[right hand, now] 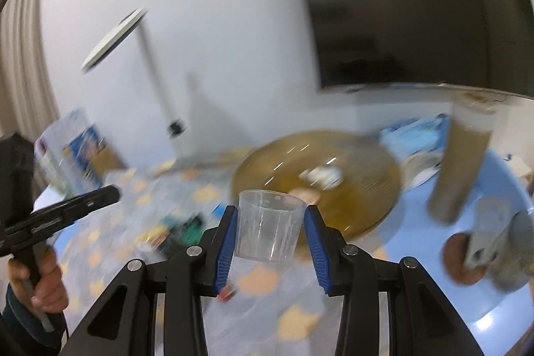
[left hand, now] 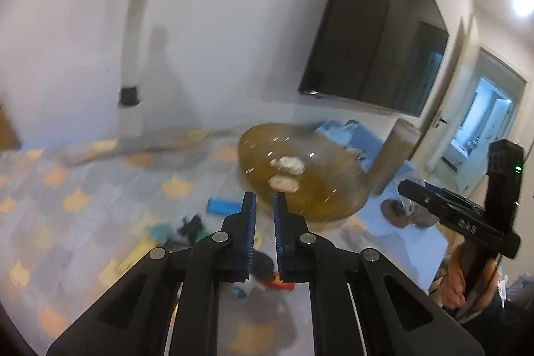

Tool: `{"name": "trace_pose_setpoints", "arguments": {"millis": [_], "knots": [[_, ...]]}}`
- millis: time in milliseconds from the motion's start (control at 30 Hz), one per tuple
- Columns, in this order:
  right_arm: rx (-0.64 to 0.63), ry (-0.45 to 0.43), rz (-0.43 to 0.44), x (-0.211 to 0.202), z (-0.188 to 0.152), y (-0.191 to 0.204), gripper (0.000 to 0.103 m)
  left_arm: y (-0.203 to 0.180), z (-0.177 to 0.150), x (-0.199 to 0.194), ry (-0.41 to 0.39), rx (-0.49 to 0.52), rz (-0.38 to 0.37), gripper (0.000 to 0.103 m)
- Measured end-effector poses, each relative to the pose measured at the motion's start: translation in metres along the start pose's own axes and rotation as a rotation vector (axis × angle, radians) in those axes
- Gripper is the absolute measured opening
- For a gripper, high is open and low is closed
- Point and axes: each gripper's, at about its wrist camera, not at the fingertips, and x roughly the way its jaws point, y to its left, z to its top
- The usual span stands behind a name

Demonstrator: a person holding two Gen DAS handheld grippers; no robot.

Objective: Organize rigid objects
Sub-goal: 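Carry the cup and figure toward the amber bowl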

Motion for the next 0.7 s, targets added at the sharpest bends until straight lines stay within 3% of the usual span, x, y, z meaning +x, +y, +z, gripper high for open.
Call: {"name": "trace_pose_setpoints", "arguments": {"millis": [67, 133, 167, 200, 233, 267, 333, 400, 600, 633, 700], "knots": [[0.018, -0.014, -0.014, -0.002, 0.005, -0.013, 0.040, 0.001, 0.001, 0.002, 0.009, 0.015, -0.021, 0.009], [0.035, -0.008, -0.023, 0.001, 0.003, -0.021, 0.040, 0.001, -0.007, 0.012, 0.071, 0.048, -0.025, 0.013], [0.043, 0.003, -0.022, 0.004, 0.000, -0.024, 0.040, 0.001, -0.014, 0.019, 0.106, 0.048, -0.029, 0.033], [0.059, 0.025, -0.017, 0.011, -0.006, -0.027, 0.040, 0.001, -0.025, 0.033, 0.162, 0.033, -0.025, 0.046], [0.074, 0.043, -0.012, 0.015, -0.012, -0.030, 0.040, 0.001, -0.034, 0.041, 0.196, 0.021, -0.012, 0.071], [0.096, 0.070, -0.001, 0.021, -0.019, -0.032, 0.040, -0.003, -0.041, 0.049, 0.214, 0.015, -0.008, 0.077], [0.134, 0.111, 0.019, 0.029, -0.033, -0.038, 0.040, -0.010, -0.056, 0.073, 0.266, 0.039, -0.032, 0.077], [0.156, 0.142, 0.034, 0.035, -0.044, -0.040, 0.040, -0.019, -0.066, 0.098, 0.332, 0.087, 0.012, 0.076], [0.176, 0.191, 0.046, 0.042, -0.064, -0.049, 0.040, -0.041, -0.064, 0.154, 0.349, 0.182, 0.103, 0.072], [0.178, 0.195, 0.047, 0.043, -0.064, -0.050, 0.040, -0.042, -0.064, 0.163, 0.371, 0.183, 0.120, 0.052], [0.175, 0.196, 0.047, 0.045, -0.064, -0.050, 0.040, -0.040, -0.064, 0.171, 0.382, 0.173, 0.132, 0.037]]}}
